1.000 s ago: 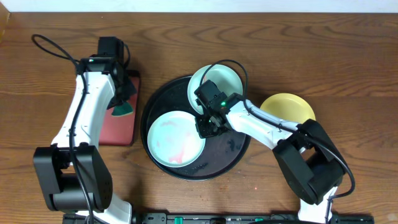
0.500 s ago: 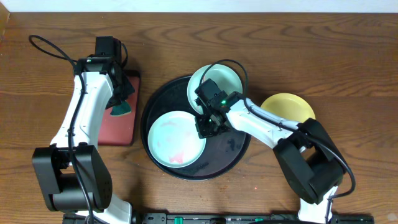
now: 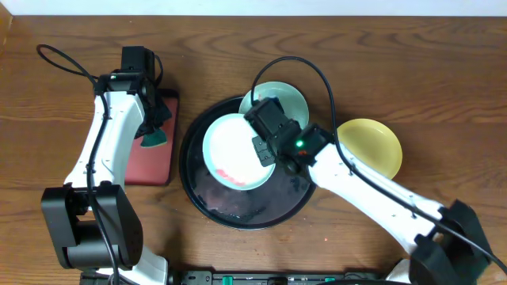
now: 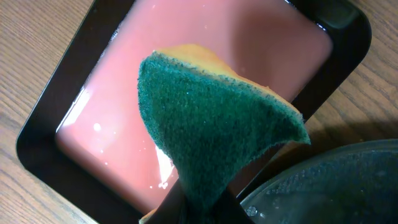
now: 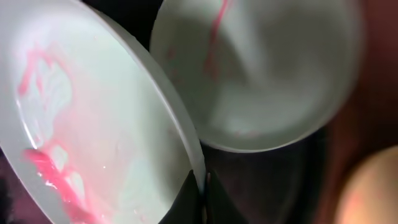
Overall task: Clean dirty plates on tray and stack at the side
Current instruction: 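Lift the scrubbed green plate with the right gripper toward the yellow plate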
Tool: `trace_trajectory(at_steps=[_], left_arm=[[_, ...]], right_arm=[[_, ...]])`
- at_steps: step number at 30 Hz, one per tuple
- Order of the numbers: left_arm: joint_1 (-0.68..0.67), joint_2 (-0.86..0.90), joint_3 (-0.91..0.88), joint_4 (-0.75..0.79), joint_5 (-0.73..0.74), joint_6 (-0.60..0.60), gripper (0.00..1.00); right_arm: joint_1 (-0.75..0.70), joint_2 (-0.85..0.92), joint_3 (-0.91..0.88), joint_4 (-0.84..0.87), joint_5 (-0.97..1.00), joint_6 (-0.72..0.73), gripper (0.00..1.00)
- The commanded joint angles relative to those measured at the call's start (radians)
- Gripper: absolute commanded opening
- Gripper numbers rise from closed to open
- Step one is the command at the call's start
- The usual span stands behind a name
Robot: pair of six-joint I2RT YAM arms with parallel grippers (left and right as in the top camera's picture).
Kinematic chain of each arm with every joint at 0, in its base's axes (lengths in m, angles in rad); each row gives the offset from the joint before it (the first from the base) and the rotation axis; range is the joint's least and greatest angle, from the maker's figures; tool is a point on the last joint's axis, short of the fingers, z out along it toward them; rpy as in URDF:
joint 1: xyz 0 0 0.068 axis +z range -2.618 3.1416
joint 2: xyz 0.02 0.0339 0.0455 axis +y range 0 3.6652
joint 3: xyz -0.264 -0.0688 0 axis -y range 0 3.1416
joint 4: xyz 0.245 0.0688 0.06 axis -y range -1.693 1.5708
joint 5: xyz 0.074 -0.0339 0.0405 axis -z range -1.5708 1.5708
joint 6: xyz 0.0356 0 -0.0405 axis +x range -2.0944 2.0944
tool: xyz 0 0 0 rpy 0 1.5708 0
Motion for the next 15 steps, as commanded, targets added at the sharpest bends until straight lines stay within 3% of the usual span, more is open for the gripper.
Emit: trace_trajectory(at_steps=[1,15], left_arm=[[0.003,-0.002,0.024,-0.002,-0.020,0.018,0.07],[0.003,-0.002,0.019,-0.002,-0.020,0.018,0.07]], right_arm=[[0.053,-0.045,0.019,0.005,0.264,-0.037,0.01],[0.230,-0.079,0.019,0.063,0.726,-0.158,0.01]])
